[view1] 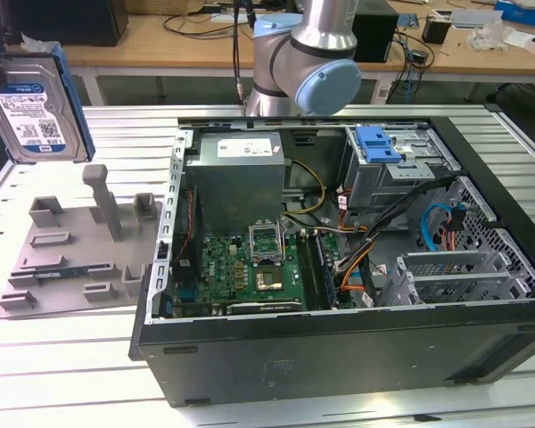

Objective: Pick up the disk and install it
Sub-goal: 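Pick up the disk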

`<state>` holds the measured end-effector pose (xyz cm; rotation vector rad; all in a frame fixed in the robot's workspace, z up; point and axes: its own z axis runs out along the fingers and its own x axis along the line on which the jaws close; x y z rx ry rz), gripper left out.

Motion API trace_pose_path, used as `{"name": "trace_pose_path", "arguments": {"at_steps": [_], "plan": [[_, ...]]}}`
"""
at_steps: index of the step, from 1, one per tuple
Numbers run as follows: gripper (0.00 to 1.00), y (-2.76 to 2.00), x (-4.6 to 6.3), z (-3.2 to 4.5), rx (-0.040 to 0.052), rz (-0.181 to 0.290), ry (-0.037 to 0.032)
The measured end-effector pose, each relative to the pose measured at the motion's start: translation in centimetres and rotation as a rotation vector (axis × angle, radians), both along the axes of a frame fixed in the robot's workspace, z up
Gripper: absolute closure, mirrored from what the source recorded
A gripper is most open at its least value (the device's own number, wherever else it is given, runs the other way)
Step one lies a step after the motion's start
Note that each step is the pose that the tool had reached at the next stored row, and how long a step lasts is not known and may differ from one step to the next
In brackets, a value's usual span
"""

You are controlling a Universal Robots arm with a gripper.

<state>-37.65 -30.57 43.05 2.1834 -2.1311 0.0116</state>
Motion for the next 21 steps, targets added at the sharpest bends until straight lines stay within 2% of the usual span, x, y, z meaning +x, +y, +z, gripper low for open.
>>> {"name": "trace_pose_path", "arguments": {"at_steps": [12, 19, 21], "plan": [[0.63, -0.05, 0.4, 1.66, -0.0004, -0.007, 0.0043], [0.63, -0.16, 0.9, 3.56, -0.0004, -0.013, 0.0082], [0.63, -0.19, 1.0, 3.90, -0.0005, -0.015, 0.0090]]}}
